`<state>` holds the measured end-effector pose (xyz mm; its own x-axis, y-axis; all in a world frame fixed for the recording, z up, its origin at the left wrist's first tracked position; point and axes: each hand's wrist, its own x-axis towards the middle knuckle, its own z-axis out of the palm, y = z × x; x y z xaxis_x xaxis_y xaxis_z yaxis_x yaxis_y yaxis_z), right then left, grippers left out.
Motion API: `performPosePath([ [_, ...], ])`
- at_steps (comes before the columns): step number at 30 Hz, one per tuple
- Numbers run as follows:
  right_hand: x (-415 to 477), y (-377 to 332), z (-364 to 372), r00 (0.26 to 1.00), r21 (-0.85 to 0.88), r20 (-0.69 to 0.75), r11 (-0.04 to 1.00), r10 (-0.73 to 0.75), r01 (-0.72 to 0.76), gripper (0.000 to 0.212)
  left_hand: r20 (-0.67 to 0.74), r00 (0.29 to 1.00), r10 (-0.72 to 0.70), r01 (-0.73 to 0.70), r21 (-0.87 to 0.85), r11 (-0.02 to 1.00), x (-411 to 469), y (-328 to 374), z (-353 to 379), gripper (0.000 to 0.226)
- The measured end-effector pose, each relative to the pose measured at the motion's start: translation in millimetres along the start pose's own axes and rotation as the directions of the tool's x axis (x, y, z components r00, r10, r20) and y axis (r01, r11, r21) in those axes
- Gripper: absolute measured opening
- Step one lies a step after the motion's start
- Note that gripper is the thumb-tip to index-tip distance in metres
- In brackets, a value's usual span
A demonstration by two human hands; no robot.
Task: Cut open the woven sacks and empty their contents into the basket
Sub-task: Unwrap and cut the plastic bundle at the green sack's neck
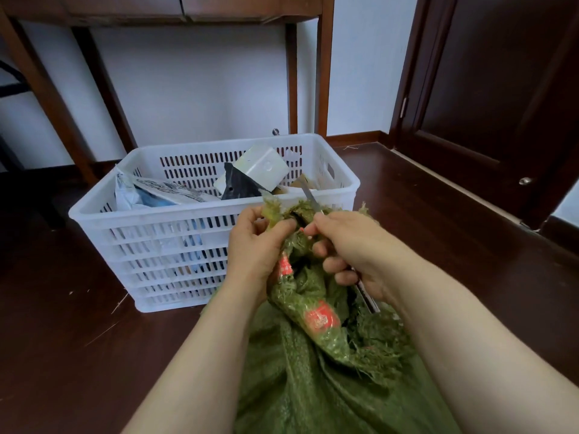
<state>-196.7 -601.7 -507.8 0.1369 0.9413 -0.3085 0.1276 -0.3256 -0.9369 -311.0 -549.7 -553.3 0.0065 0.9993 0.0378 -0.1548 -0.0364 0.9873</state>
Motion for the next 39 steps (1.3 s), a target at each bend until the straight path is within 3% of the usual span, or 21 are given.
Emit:
performPosePath([
  [4, 7.0, 9.8, 5.5, 0.987, -0.179, -0.055, 0.974, -0.148, 0.136, 0.025, 0.006, 1.000, -0.010, 0.011, -0.102, 0.995, 0.6, 2.0, -3.4, 0.014],
  [8, 1.1, 7.8, 12.5, 0.900, -0.580, -0.032, 0.742, -0.434, 0.337, 0.032, -0.065, 0.992, 0.113, -0.116, -0.040, 0.992, 2.9, 2.2, -6.3, 0.015],
  [12, -5.2, 3.1, 17.3, 0.885, -0.727, -0.014, 0.612, -0.465, 0.310, 0.036, -0.083, 0.971, 0.225, -0.226, -0.008, 0.974, 1.5, 5.4, -3.3, 0.023],
  [19, -10.7, -4.8, 17.6, 0.908, -0.789, 0.010, 0.555, -0.419, 0.265, 0.032, -0.073, 0.925, 0.373, -0.365, 0.111, 0.924, -1.0, 7.4, -2.3, 0.030],
  [24, -5.7, -12.0, 11.7, 0.954, -0.716, -0.005, 0.667, -0.301, 0.206, 0.036, 0.032, 0.849, 0.528, -0.518, 0.255, 0.817, -6.7, 5.8, 2.8, 0.025],
  [26, -7.1, -11.2, 12.5, 0.961, -0.697, 0.015, 0.686, -0.275, 0.207, 0.036, -0.018, 0.862, 0.507, -0.489, 0.239, 0.839, -3.6, 5.9, -0.5, 0.025],
  [29, -10.9, -11.0, 18.5, 0.952, -0.734, 0.057, 0.634, -0.301, 0.244, 0.040, -0.126, 0.900, 0.416, -0.397, 0.156, 0.905, 3.8, 9.1, -8.9, 0.031],
  [32, -13.1, -14.6, 18.2, 0.939, -0.769, 0.058, 0.585, -0.338, 0.257, 0.041, -0.097, 0.931, 0.352, -0.345, 0.081, 0.935, 1.8, 12.3, -5.8, 0.031],
  [39, -6.8, -11.9, 21.9, 0.929, -0.768, 0.034, 0.586, -0.368, 0.260, 0.036, 0.017, 0.951, 0.309, -0.309, 0.058, 0.949, 0.4, 9.0, -5.1, 0.032],
])
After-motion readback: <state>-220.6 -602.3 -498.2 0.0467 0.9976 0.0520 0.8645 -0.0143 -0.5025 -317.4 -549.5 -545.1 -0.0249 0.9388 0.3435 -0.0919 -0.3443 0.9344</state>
